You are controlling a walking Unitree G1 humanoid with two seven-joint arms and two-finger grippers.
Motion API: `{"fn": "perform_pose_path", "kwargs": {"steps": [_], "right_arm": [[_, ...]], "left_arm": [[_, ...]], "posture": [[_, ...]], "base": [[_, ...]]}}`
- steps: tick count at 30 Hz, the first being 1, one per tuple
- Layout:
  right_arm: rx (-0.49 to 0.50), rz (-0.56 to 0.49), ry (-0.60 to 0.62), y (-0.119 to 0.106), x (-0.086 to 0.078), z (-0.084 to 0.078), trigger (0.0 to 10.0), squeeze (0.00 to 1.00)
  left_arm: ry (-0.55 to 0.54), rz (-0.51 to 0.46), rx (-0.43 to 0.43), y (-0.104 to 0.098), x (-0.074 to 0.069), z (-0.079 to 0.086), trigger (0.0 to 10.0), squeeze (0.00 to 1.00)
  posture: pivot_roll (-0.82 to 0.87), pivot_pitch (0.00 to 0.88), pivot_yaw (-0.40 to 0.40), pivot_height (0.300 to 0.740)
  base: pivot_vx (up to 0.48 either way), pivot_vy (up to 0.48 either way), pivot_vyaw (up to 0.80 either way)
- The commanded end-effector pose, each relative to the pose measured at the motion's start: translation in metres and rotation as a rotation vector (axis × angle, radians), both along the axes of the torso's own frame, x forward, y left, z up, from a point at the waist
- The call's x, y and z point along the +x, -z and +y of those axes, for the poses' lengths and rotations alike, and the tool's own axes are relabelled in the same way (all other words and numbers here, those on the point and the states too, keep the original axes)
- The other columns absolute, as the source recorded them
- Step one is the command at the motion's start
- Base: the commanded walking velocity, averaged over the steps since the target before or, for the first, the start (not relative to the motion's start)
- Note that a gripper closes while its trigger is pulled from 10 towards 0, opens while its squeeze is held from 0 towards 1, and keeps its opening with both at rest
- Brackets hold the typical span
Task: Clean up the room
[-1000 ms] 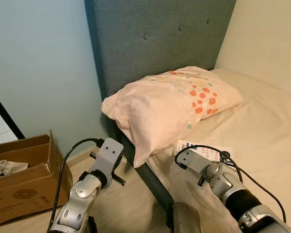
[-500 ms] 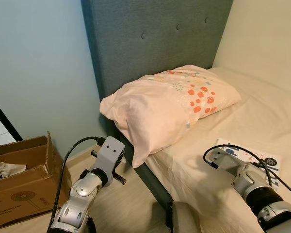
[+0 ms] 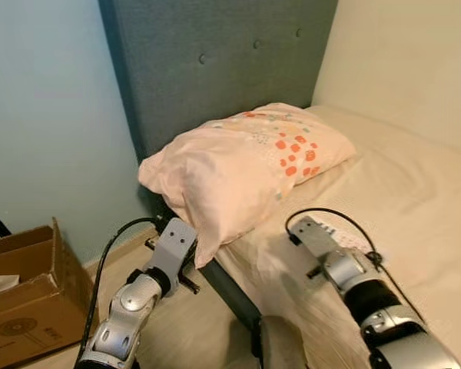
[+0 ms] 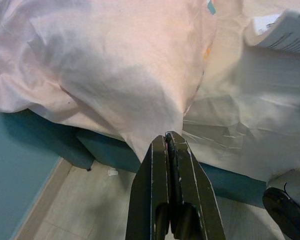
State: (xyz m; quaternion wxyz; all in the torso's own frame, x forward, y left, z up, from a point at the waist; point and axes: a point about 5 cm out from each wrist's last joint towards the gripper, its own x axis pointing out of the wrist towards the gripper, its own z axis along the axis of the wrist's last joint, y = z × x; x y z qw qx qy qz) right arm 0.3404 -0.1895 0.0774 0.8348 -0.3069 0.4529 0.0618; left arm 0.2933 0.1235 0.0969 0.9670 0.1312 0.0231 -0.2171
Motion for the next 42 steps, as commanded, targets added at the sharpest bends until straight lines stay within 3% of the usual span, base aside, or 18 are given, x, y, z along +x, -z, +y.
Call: {"fn": "perform_pose_path", "kwargs": {"steps": [1,5,6,7,9,15,31,32,33,35,36,42], "right_arm": [[0.080,0.076,-0.025,0.017,-0.009,0.014,10.0,0.00],[0.073,0.079,-0.043,0.017,-0.009,0.016,10.0,0.00],[0.055,0.086,-0.065,0.018,-0.010,0.018,10.0,0.00],[0.055,0.086,-0.065,0.018,-0.010,0.018,10.0,0.00],[0.031,0.088,-0.087,0.020,-0.010,0.020,10.0,0.00],[-0.002,0.081,-0.114,0.026,-0.011,0.020,10.0,0.00],[0.056,0.003,-0.104,0.021,-0.003,0.030,10.0,0.03],[0.057,0.004,-0.110,0.021,-0.002,0.031,10.0,0.35],[0.054,0.007,-0.116,0.020,-0.001,0.032,10.0,0.50],[0.052,0.008,-0.120,0.020,-0.001,0.032,10.0,0.50],[0.043,0.024,-0.140,0.021,-0.002,0.032,10.0,0.77],[-0.013,0.067,-0.206,0.024,-0.006,0.030,10.0,0.68]], "left_arm": [[0.054,-0.010,0.010,0.000,-0.006,0.000,10.0,0.00],[0.090,-0.017,0.002,0.000,-0.009,-0.003,10.0,0.00],[0.193,-0.038,-0.003,-0.003,-0.017,-0.012,10.0,0.00],[0.193,-0.038,-0.003,-0.003,-0.017,-0.012,10.0,0.00],[0.346,-0.066,0.015,-0.004,-0.029,-0.026,10.0,0.00],[0.498,-0.091,0.107,0.003,-0.043,-0.039,10.0,0.00],[0.565,-0.074,0.119,0.007,-0.051,-0.040,10.0,0.00],[0.570,-0.074,0.121,0.008,-0.051,-0.040,10.0,0.00],[0.571,-0.073,0.123,0.009,-0.052,-0.039,10.0,0.00],[0.571,-0.073,0.124,0.009,-0.052,-0.039,10.0,0.00],[0.572,-0.072,0.125,0.009,-0.052,-0.039,10.0,0.00],[0.569,-0.066,0.130,0.010,-0.052,-0.039,10.0,0.00]], "posture": [[-0.11,0.124,-0.044,0.553],[-0.11,0.124,-0.044,0.553],[-0.11,0.123,-0.049,0.553],[-0.11,0.123,-0.049,0.553],[-0.11,0.123,-0.049,0.553],[-0.11,0.121,-0.051,0.553],[-0.10,0.123,-0.052,0.553],[-0.10,0.125,-0.053,0.553],[-0.10,0.125,-0.053,0.553],[-0.10,0.125,-0.053,0.553],[-0.10,0.126,-0.055,0.553],[-0.10,0.127,-0.058,0.553]], "base": [[0.000,0.000,0.00],[0.000,0.000,0.00],[0.000,0.000,0.00],[0.000,0.000,0.00],[0.000,0.000,0.00],[0.000,0.000,0.00],[0.000,0.000,0.00],[0.000,0.000,0.00],[0.000,0.000,0.00],[0.000,0.000,0.00],[0.000,0.000,0.00],[0.000,0.000,0.00]]}}
